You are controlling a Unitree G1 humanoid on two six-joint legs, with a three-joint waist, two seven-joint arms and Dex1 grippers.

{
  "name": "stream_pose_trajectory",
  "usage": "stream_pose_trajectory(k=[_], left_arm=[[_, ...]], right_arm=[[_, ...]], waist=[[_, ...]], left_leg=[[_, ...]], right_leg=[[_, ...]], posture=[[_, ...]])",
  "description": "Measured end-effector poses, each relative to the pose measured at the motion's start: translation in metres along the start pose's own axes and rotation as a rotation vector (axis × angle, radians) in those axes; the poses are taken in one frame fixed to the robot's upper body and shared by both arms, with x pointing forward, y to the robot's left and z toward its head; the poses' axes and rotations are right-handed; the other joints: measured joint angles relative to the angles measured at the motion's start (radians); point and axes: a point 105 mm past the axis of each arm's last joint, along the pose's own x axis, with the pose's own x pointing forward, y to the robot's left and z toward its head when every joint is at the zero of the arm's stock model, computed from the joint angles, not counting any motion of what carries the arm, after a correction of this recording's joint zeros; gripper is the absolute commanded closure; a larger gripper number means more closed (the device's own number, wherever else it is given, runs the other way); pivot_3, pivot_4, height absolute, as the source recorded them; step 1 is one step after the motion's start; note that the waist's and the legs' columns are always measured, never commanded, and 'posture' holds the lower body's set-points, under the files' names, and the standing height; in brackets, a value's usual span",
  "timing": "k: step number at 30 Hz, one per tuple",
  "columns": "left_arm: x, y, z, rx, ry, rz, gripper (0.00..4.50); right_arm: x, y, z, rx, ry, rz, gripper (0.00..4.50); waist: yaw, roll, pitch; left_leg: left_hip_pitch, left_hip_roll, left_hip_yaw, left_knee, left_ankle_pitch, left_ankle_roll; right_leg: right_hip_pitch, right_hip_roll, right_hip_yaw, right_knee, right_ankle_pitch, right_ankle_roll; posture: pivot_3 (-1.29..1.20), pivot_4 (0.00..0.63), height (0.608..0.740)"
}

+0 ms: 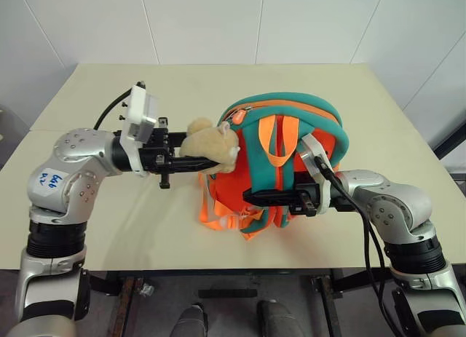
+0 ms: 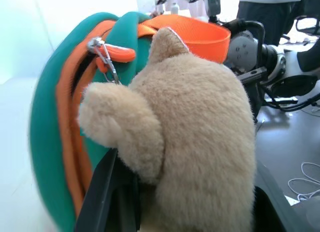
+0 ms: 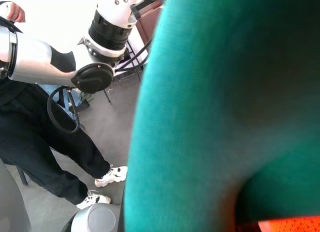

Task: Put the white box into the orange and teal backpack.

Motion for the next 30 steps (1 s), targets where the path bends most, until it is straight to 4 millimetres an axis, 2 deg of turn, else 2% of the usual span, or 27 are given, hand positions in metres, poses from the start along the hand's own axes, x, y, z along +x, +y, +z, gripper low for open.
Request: stream_pose_trajectory(k=[5, 8, 11, 14, 17, 20, 22, 25, 30], left_arm=[[-0.026, 0.025, 0.000, 0.037, 0.082, 0.118, 3.11], [-0.052, 0.038, -0.009, 0.052, 0.171, 0.194, 3.11], [-0.067, 0.043, -0.030, 0.075, 0.259, 0.220, 3.11], [-0.077, 0.039, -0.073, 0.087, 0.402, 0.213, 3.11], [-0.070, 0.033, -0.108, 0.030, 0.389, 0.201, 3.11], [-0.044, 0.030, -0.139, -0.014, 0.314, 0.208, 3.11], [-0.031, 0.025, -0.151, -0.028, 0.282, 0.212, 3.11], [-0.017, 0.022, -0.158, -0.045, 0.240, 0.230, 3.11], [-0.015, 0.017, -0.160, -0.104, 0.202, 0.259, 3.11]], right_arm=[[0.000, 0.000, -0.003, 0.010, -0.003, -0.004, 4.50], [0.000, 0.000, -0.005, 0.016, -0.003, -0.008, 4.50], [0.000, 0.001, -0.005, 0.012, -0.002, -0.013, 4.50], [0.001, 0.001, -0.007, 0.012, -0.003, -0.029, 4.50], [-0.001, 0.000, -0.009, 0.018, -0.009, -0.053, 4.50], [-0.004, -0.001, -0.014, 0.034, -0.015, -0.084, 4.50], [-0.006, -0.002, -0.018, 0.047, -0.016, -0.106, 4.50], [-0.011, -0.009, -0.028, 0.030, 0.008, -0.170, 4.50], [-0.015, -0.015, -0.034, 0.000, 0.023, -0.219, 4.50]], waist=[[0.000, 0.000, 0.000], [-0.005, 0.000, 0.000], [-0.004, 0.000, 0.000], [-0.004, 0.000, 0.000], [0.003, 0.000, 0.000], [0.009, -0.001, -0.001], [0.008, -0.001, -0.001], [0.004, -0.001, -0.001], [0.004, -0.001, -0.001]], left_leg=[[0.000, 0.000, 0.000, 0.000, 0.000, 0.000], [0.001, 0.000, 0.001, -0.003, 0.000, 0.000], [0.002, 0.000, 0.001, -0.004, 0.000, 0.000], [0.002, 0.000, 0.001, -0.006, 0.000, 0.000], [0.001, 0.001, 0.001, -0.006, 0.000, 0.000], [0.001, 0.000, 0.000, -0.003, 0.000, 0.000], [0.000, 0.000, 0.000, -0.002, 0.000, 0.000], [0.001, 0.000, 0.001, 0.000, 0.000, 0.000], [0.002, 0.000, 0.000, 0.000, 0.000, 0.001]], right_leg=[[0.000, 0.000, 0.000, 0.000, 0.000, 0.000], [0.000, 0.000, 0.000, 0.000, 0.000, -0.001], [0.000, 0.000, 0.000, -0.001, -0.001, -0.001], [-0.001, 0.000, 0.000, -0.001, -0.001, -0.002], [-0.001, 0.000, 0.000, -0.001, -0.001, -0.002], [0.000, 0.000, 0.000, -0.001, 0.000, -0.001], [0.000, -0.001, 0.000, -0.001, 0.000, 0.000], [0.001, -0.001, 0.000, 0.000, 0.001, 0.000], [0.003, -0.001, 0.000, 0.000, 0.002, 0.000]], posture=[[0.00, 0.150, 0.740], [0.00, 0.150, 0.740], [0.00, 0.150, 0.740], [0.00, 0.150, 0.740], [0.00, 0.150, 0.740], [0.00, 0.150, 0.740], [0.00, 0.150, 0.740], [0.00, 0.150, 0.740], [0.00, 0.150, 0.740]])
